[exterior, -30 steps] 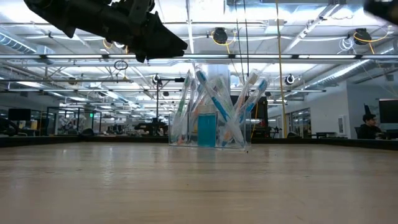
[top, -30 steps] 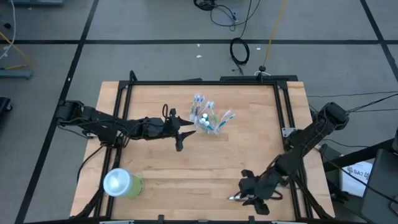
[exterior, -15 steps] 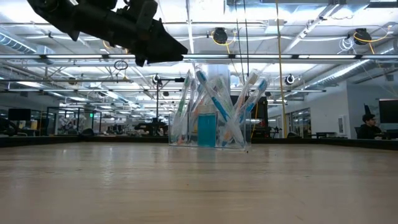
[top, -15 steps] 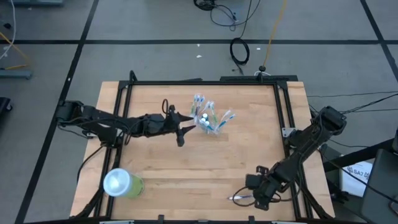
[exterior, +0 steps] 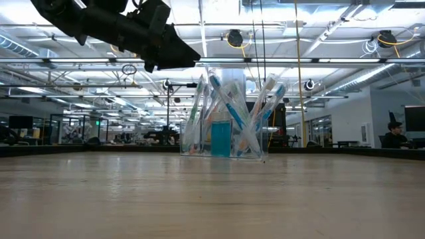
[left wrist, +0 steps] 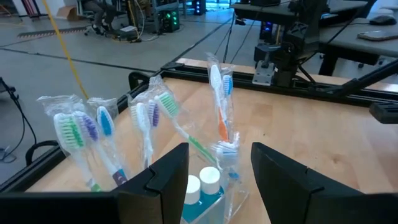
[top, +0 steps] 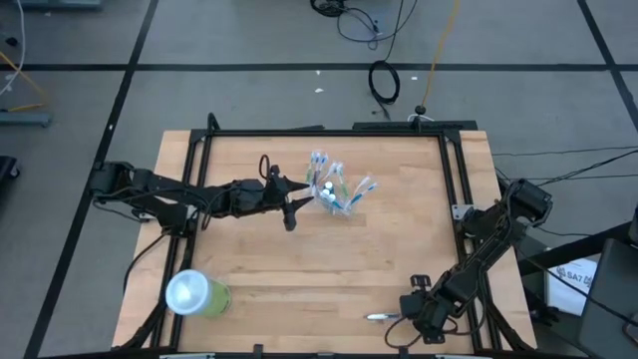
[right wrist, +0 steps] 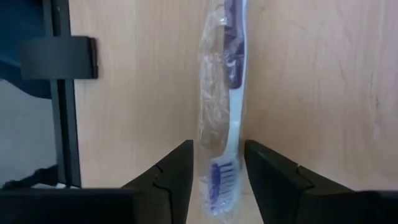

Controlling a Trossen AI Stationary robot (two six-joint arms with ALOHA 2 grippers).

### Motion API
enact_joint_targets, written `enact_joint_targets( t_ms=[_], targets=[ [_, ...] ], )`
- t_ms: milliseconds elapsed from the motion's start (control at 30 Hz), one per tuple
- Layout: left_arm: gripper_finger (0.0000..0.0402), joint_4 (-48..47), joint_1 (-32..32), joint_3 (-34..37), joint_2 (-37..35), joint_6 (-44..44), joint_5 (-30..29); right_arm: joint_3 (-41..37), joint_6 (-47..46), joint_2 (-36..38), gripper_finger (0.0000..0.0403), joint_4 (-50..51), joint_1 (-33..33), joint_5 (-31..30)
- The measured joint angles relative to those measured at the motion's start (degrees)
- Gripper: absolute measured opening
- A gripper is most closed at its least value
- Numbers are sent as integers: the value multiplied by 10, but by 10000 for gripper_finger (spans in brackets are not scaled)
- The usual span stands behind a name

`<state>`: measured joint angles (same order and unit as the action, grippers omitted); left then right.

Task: Pick & Place toothbrushing station
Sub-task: Put the purple toothbrush into the transparent organizer

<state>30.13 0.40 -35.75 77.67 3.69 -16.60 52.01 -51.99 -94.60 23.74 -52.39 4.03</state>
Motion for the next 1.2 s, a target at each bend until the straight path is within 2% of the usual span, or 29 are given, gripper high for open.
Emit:
enact_joint_targets(
  t_ms=[167, 300, 400, 667, 867, 1033, 1133, 1200],
  targets=[
    [182, 0, 13, 0, 0, 16, 0, 1, 41, -23, 128, 25, -9, -32],
    [182, 0, 20, 0, 0, 20, -1, 0, 91, -23, 115, 32, -12, -87],
    [182, 0, 24, 0, 0, 31, 0, 0, 123, -23, 95, 31, -8, -94],
    [182, 1, 26, 0, 0, 33, 0, 0, 124, -22, 22, 35, -6, -101],
    [182, 12, 26, 0, 0, 33, 19, -2, 172, 5, 7, 48, -1, -110],
    [182, 59, 25, 0, 0, 34, 89, -5, 282, 36, 12, 62, 19, -225],
    [182, 85, 25, 0, 0, 44, 147, -3, 398, 54, 10, 76, 37, -299],
    [182, 94, 25, 0, 0, 47, 177, -3, 496, 61, 9, 80, 55, -368]
  ],
)
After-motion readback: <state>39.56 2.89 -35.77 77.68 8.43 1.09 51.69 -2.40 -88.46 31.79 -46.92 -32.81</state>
